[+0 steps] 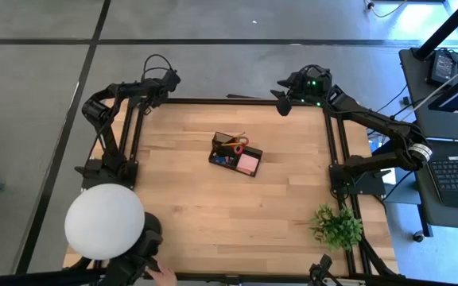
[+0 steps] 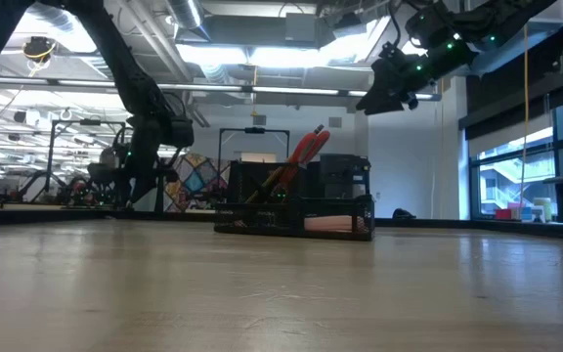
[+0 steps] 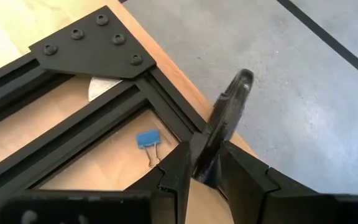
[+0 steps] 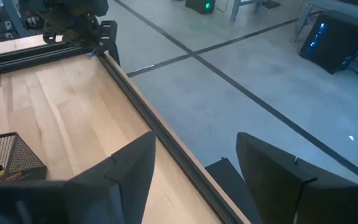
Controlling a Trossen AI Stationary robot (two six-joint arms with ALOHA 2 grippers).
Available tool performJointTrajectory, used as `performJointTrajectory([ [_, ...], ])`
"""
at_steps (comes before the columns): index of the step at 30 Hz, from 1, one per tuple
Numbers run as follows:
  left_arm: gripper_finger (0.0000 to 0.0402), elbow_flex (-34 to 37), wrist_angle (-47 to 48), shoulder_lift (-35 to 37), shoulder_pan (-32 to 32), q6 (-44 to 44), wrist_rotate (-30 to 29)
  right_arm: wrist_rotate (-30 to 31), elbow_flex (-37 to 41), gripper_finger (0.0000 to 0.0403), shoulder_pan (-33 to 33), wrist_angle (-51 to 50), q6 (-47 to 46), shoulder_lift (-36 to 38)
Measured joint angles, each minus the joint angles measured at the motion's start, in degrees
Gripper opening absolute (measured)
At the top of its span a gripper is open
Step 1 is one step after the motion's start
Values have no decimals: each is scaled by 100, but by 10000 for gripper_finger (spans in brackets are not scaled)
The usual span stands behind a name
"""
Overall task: Pick and place office supplies into organizer
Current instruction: Put the blue binder clip into the desk organizer
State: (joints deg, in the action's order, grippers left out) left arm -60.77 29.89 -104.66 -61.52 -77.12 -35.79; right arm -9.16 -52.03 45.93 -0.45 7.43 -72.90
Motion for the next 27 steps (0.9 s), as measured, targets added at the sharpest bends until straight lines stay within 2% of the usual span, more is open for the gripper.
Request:
performJointTrajectory([
  [8, 82, -11, -44, -37, -91, -55, -4, -1, 0, 228, 0, -69, -97, 0],
  [15, 82, 9, -262, -37, -370, 245, 332, -1, 0, 228, 0, -67, 152, 0],
  [23, 82, 11, -232, -28, -367, 215, 354, 1, 0, 228, 0, -69, 183, 0],
  [27, 82, 13, -229, -24, -365, 603, 264, 5, 0, 228, 0, -69, 183, 0],
])
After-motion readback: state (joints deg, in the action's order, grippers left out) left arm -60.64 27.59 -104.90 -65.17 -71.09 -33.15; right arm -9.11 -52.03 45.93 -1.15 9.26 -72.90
